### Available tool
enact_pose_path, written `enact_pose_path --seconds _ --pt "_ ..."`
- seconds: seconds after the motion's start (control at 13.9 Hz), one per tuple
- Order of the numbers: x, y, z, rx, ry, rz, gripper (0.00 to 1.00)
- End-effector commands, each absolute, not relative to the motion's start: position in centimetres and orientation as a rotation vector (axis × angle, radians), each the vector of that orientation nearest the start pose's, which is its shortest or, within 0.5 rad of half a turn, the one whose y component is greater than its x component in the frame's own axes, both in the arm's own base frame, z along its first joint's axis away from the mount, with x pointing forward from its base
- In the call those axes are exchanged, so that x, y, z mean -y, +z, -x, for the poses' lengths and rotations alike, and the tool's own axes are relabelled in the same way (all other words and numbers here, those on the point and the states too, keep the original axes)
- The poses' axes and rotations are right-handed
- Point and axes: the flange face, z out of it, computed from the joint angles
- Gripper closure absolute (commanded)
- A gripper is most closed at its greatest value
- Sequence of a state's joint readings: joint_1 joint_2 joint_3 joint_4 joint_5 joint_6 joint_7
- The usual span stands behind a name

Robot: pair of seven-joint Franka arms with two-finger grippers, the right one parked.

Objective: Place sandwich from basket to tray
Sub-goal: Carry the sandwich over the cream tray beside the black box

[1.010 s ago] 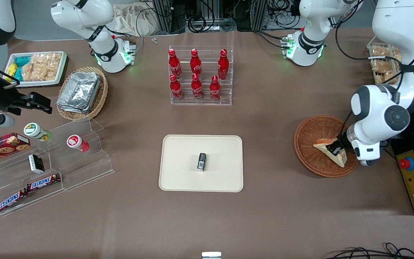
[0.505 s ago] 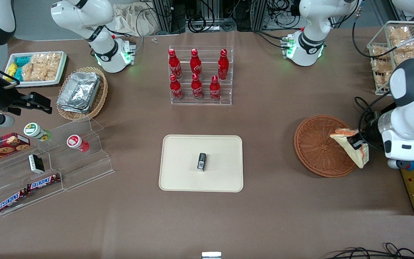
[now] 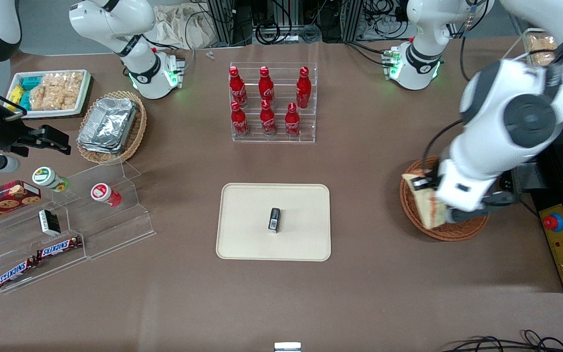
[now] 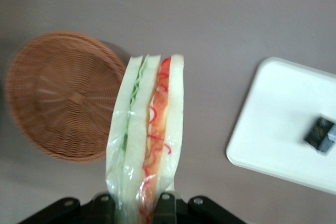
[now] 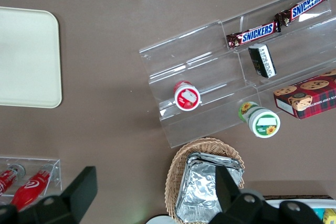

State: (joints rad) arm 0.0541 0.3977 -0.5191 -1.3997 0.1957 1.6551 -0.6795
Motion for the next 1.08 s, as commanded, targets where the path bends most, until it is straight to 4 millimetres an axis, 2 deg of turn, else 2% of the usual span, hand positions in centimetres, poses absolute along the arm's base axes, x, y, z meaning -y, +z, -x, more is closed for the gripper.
enact_pose_path --seconds 0.0,0.14,0.29,0.58,0.65,1.01 --pt "30.1 44.0 -62.9 0.166 0.174 3.052 1.00" --pt "34.1 39.7 -63.0 0.257 0.190 3.081 1.00" --pt "38.0 35.8 -62.1 0.210 0.198 3.118 1.00" --pt "42.3 30.3 -60.1 0.175 0.243 3.129 1.00" --pt "43.2 29.3 -59.6 0.157 0.245 3.136 1.00" --pt "44.1 24.3 -59.3 0.061 0.202 3.126 1.00"
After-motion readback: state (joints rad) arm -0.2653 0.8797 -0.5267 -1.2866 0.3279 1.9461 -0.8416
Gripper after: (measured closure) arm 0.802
